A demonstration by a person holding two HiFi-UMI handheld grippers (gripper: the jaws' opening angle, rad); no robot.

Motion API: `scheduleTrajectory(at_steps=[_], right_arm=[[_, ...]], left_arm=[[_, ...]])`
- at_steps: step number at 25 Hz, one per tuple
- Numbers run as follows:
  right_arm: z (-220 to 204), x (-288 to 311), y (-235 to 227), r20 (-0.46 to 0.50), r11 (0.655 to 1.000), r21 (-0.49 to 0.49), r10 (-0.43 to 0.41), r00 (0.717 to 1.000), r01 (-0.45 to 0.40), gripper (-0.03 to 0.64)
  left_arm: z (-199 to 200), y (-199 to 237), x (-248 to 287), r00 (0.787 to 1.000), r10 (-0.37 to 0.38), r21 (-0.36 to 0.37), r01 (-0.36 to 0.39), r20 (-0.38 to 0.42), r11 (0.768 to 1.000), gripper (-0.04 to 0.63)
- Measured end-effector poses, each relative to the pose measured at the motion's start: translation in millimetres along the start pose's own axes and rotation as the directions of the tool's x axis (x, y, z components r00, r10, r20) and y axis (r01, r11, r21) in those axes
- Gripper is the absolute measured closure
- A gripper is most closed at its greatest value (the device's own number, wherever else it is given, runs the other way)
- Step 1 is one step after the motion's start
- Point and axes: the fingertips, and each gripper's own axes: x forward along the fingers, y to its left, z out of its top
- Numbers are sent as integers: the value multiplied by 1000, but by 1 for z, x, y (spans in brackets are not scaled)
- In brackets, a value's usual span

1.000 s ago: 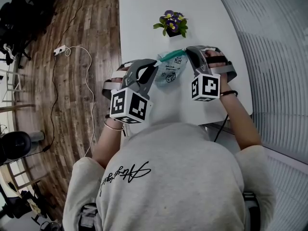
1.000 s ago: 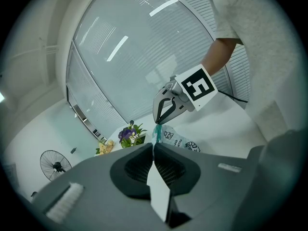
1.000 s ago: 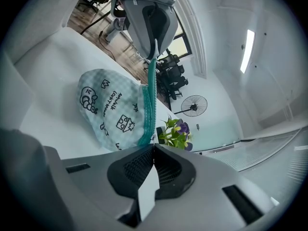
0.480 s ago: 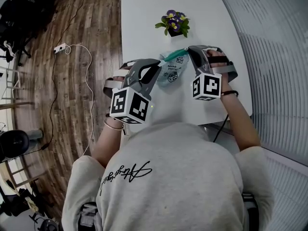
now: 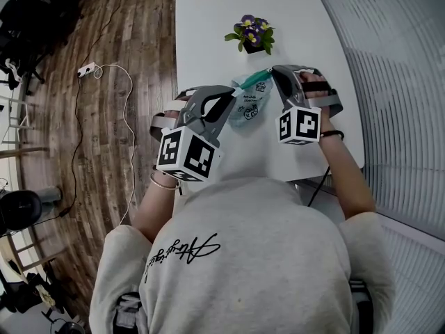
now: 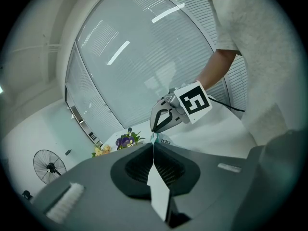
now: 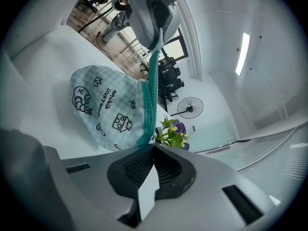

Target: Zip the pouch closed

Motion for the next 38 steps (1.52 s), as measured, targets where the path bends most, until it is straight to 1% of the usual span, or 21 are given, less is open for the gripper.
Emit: scheduleTrajectory(at_steps=[3,9,13,16,21,27,28,29,30,31,32,33,34,35,36,38], right_arm=[[0,2,0,7,1000,10,0,1000,0,614],[1,2,-3,12,1000,15,-6,1000,6,614],[-2,5,-1,6,1000,22,-13,1000,13,614],[-4,7,2,0,1000,21,-11,1000,11,614],[-7,13,-1,-10,1000,22,-10,1000,10,614],[-12,11,-11,-13,999,35,-23,1000,23,614],[-14,12,-12,-25,999,31,-20,999,21,614],[-24,15,-9,-65,1000,29,-5,998,7,614],[-43,21,-5,-136,999,40,23,990,-18,617],[-71,24,0,-212,996,78,53,976,-38,617],[-97,22,0,-261,990,137,71,963,-36,617],[-117,14,-4,-279,980,196,74,957,-19,617],[-128,5,-11,-275,971,237,68,959,-1,617],[-129,-4,-18,-254,965,261,58,966,11,617],[-123,-11,-22,-219,961,276,49,974,14,615],[-98,-18,-23,-137,956,295,39,990,3,615]], left_arm=[[2,1,0,1000,-5,4,5,6,1000,591],[3,1,-2,1000,-12,-28,12,15,1000,594],[8,0,-5,1000,-14,-16,14,21,1000,597],[7,-2,-7,1000,-21,-20,21,21,1000,597],[16,-3,-5,999,-38,6,38,27,999,597],[27,-1,-12,998,-53,8,53,43,999,597],[30,-1,-13,997,-54,8,53,49,999,597],[33,1,-15,997,-51,1,51,64,999,597],[39,5,-20,995,-38,-19,40,89,999,597],[45,13,-28,993,-13,-47,18,117,999,597],[47,23,-38,991,20,-64,-11,131,998,597],[46,33,-47,991,50,-62,-42,127,997,597],[40,41,-53,991,73,-47,-68,109,997,597],[31,47,-56,993,88,-29,-85,83,996,595],[22,49,-55,994,92,-13,-92,54,996,595],[8,44,-47,997,76,8,-76,10,997,594]])
